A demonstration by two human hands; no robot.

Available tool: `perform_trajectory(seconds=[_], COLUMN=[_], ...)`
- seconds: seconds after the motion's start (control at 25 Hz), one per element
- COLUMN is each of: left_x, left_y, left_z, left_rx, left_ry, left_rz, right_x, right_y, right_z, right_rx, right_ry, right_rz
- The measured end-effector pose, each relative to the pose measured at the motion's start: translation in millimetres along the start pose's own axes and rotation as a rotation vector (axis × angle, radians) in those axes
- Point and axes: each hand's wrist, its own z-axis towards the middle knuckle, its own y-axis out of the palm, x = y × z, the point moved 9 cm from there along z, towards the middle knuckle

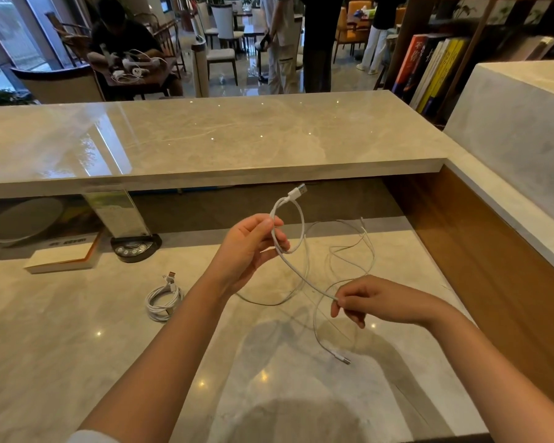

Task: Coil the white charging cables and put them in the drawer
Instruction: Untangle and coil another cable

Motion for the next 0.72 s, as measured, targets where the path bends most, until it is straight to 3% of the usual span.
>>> perform_trajectory(seconds=[0.08, 0.24, 0.44, 0.52, 0.72], left_x=[5.5, -2.4, -26.2, -34.4, -47.1], left_y=[-0.8, 12.4, 5.2, -0.3, -11.0], left_z=[-0.2, -7.8, -19.8, -22.3, -22.9], left_rx=[-0.027, -0.180, -0.228, -0.220, -0.137], left_ry=[0.003, -0.101, -0.261, -0.316, -0.358], left_rz=[-0.025, 0.042, 0.157, 0.154, 0.088], right_x=[6.3, 9.2, 7.9, -1.9, -44.4], right_y=[-9.7, -65.9, -84.5, -89.3, -111.8], right_z=[-1.8, 3.4, 19.7, 27.1, 38.0], right_rx=[0.009, 0.228, 0.062, 0.070, 0.488], right_ry=[0.038, 0.132, 0.223, 0.235, 0.176], right_rz=[-0.049, -0.344, -0.596, -0.620, -0.673])
